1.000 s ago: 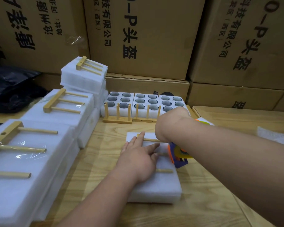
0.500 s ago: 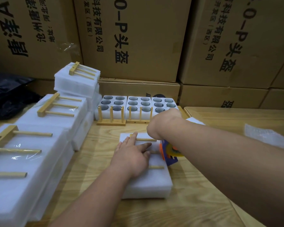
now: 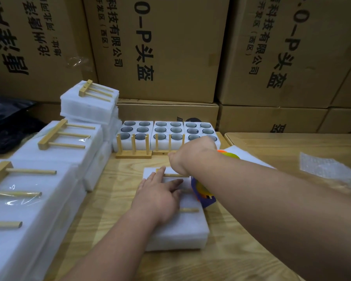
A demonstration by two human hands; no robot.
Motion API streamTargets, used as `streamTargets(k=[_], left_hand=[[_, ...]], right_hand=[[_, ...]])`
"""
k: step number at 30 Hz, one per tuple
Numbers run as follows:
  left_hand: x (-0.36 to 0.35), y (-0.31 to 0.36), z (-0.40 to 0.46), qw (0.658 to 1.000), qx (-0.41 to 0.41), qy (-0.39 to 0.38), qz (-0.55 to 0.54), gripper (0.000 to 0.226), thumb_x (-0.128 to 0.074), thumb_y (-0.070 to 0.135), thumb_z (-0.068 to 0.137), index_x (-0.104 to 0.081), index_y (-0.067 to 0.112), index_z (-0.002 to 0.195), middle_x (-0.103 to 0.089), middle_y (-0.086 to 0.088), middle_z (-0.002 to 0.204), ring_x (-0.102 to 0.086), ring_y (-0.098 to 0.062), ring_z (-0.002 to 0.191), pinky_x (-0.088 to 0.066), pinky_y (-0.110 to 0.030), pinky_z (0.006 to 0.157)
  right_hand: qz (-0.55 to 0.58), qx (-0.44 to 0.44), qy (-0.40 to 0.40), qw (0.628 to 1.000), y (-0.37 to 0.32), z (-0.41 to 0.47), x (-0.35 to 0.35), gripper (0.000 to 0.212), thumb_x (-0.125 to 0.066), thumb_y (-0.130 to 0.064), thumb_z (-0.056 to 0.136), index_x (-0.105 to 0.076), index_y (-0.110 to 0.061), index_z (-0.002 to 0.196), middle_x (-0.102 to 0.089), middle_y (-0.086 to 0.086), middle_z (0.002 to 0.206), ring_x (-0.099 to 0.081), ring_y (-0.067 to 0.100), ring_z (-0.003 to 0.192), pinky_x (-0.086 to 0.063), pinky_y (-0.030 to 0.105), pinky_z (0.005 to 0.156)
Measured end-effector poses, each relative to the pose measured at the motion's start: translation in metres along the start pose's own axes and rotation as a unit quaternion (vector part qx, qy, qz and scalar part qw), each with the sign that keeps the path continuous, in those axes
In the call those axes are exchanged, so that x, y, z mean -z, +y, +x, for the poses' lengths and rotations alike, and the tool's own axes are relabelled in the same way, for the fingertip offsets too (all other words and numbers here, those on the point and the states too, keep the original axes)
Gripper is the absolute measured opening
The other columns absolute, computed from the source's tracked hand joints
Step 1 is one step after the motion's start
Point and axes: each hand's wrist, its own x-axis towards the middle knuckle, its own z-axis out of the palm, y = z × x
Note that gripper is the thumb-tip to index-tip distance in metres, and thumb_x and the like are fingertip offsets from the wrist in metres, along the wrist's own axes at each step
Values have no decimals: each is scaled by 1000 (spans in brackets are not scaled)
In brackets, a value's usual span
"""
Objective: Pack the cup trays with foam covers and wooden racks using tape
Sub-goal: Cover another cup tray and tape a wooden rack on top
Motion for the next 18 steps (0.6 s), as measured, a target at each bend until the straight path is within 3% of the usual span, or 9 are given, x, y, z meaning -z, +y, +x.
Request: streamTargets(k=[3,6,8,10,11,14,16,18], left_hand=[[0,0,0,1000,-2,1,6,44,-33,51,103,-37,56,147,3,5,170,-2,-22,155,-6,-43,125],[0,0,0,1000,-17,7,16,44,-34,49,103,-40,57,145,-4,6,169,-11,-25,153,-13,-45,123],[1,-1,1,999,-22,8,24,43,-34,46,103,-43,56,143,-8,5,168,-15,-27,151,-16,-46,122],[0,-3,0,1000,-17,-4,14,43,-33,45,103,-45,53,143,-1,3,170,-8,-27,154,-11,-46,124],[-1,-4,0,1000,-13,-9,11,44,-32,46,103,-43,52,145,3,3,170,-4,-26,155,-7,-45,125],[-4,-6,1,1000,-4,-10,11,45,-30,51,103,-34,56,148,9,4,169,3,-24,156,-2,-43,126],[-4,-6,2,1000,-2,-13,12,46,-30,52,103,-31,57,149,11,5,169,4,-23,156,-1,-42,126],[-4,-7,1,1000,-5,-16,16,47,-29,51,103,-29,55,150,12,5,169,5,-23,156,-1,-42,126]], right_hand=[[18,-23,14,999,-5,3,-1,50,-20,-42,103,-30,-50,151,-55,-4,144,-50,38,130,-45,51,87],[15,5,12,1000,-9,3,-1,51,-19,-42,103,-17,-60,151,-55,-5,142,-51,39,129,-44,50,80],[30,0,38,999,-11,0,-7,47,-20,-43,104,-33,-52,149,-64,-2,114,-57,35,117,-44,48,84],[65,-12,83,994,-17,-5,-31,52,-18,-47,106,-63,-30,128,-61,1,88,-55,28,93,-42,42,83],[77,-18,102,992,-20,-9,-47,60,-16,-50,106,-69,-23,113,-65,3,90,-52,26,86,-39,39,77],[86,-41,152,984,0,-10,-74,59,-18,-58,103,-62,-23,85,-69,1,91,-52,24,75,-29,33,62],[81,-82,156,981,33,-6,-76,50,-29,-56,102,-60,-22,83,-56,-4,74,-46,20,66,-27,30,55],[102,-142,136,975,67,-5,-75,40,-41,-56,96,-56,-23,79,-49,-6,69,-45,17,60,-28,28,53]])
